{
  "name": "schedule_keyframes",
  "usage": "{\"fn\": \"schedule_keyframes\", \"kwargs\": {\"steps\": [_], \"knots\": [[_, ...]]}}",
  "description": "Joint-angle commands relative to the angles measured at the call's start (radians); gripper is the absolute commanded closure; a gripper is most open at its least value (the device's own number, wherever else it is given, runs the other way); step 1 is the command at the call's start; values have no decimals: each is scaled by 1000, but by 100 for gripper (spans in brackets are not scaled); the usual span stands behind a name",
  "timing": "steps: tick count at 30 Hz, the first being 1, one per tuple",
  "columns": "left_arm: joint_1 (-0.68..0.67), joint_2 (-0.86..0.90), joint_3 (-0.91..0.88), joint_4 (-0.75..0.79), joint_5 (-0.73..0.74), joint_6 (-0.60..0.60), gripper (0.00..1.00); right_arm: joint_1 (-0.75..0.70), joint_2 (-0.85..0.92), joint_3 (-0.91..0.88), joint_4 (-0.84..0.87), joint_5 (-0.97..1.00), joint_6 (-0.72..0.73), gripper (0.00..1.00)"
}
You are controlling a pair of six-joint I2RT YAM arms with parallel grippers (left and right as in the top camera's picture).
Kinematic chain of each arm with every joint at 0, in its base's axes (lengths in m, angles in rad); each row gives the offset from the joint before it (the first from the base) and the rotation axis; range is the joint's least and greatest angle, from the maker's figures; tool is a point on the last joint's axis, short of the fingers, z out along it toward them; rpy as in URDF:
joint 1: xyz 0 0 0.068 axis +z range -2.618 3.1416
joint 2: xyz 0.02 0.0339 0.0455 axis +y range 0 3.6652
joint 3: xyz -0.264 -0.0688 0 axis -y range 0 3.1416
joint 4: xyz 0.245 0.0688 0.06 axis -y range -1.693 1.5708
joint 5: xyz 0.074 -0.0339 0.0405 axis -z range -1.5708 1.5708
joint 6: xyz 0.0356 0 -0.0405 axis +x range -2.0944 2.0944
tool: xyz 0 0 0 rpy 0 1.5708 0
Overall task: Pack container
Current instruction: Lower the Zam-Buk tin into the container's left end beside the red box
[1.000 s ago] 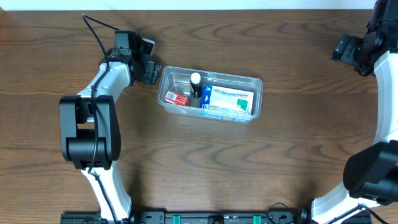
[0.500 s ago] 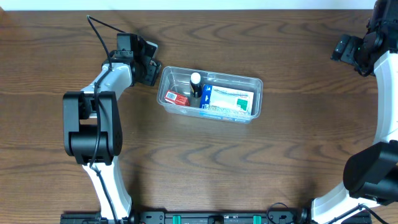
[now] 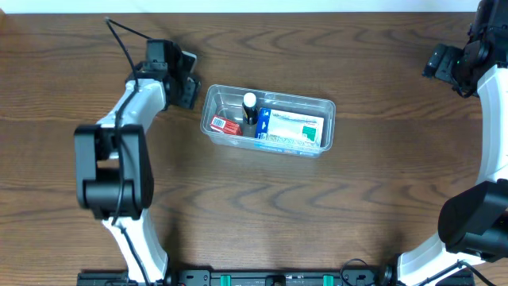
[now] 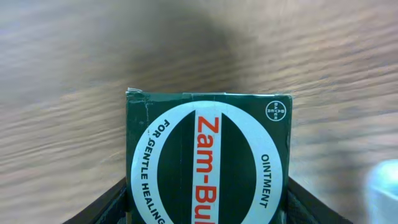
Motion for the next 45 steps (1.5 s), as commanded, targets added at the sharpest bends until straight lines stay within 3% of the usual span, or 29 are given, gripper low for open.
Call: {"fn": "schedule_keyframes", "kwargs": {"steps": [1,5,9,15,22,42,43,45], "knots": [[-2,-156,19,-42,-20,-135,47,-5,3,-2,-1,3,-13,1],[-10,-269,19,-153,31,-254,47,-5,3,-2,-1,3,-13,1],[-47,-343,19,-284,123,-272,47,-5,3,-2,-1,3,-13,1],[-163,-363,17,-420,123,-303,47,-5,3,-2,-1,3,-13,1],[-271,-358,3,-400,53,-304,47,-5,3,-2,-1,3,-13,1],[-284,-233,3,-338,44,-327,45,-5,3,-2,-1,3,-13,1],[-284,-232,3,-338,44,-326,37,-5,3,-2,-1,3,-13,1],[-284,-230,3,-334,44,-327,32,-5,3,-2,-1,3,-13,1]]}}
